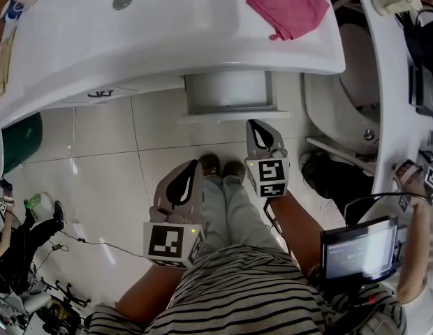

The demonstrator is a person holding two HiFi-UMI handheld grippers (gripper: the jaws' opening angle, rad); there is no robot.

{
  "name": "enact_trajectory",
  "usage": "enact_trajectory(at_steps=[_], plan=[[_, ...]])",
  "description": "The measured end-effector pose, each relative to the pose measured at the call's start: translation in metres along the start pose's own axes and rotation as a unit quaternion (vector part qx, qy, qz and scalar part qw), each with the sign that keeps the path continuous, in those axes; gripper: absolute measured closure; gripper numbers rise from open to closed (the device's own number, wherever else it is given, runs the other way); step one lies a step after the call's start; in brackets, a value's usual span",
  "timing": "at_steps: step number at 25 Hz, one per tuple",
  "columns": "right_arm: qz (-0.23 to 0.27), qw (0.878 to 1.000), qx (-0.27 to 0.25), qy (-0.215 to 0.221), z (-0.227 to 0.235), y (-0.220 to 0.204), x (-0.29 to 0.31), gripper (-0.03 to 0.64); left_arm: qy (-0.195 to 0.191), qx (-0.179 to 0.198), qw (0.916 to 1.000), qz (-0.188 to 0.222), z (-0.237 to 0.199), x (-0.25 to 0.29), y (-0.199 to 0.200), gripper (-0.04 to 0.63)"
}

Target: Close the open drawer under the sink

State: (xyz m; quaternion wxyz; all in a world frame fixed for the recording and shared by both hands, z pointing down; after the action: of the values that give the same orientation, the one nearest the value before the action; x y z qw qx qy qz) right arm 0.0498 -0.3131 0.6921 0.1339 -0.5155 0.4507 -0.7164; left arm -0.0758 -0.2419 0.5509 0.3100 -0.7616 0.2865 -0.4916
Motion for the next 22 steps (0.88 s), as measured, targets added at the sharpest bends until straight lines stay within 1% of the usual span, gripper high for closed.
enact_trajectory(at_steps=[6,12,18,22], plan=[[0.008,1.0,-0.001,-0.009,0.014,0.023,0.028,0.616,0.0,-0.011,0.9999,-0.005,-0.008,0.004,-0.005,0.58],[0.018,1.0,0.004,-0.025,0.03,0.049,0.061,0.617,0.011,-0.025,0.9996,-0.011,-0.025,0.007,-0.001,0.58],[0.024,0.999,0.0,-0.029,0.045,0.073,0.089,0.616,0.015,-0.024,0.9995,-0.013,-0.034,0.009,-0.001,0.58],[0.021,0.999,0.002,-0.031,0.05,0.075,0.097,0.615,0.02,-0.024,0.9995,-0.004,-0.039,0.007,0.004,0.58]])
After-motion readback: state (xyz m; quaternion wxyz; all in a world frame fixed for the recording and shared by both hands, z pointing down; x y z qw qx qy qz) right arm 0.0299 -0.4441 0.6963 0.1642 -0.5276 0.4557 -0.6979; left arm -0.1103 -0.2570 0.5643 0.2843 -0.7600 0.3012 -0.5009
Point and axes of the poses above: the fingertips, and each gripper's own axes: x forward along the fingers, z to its right, y out of its top, the point moved 1 cm from there along -x, backward along the fingers, and after that the axes turned 1 degree about x, right-handed, at the moved point
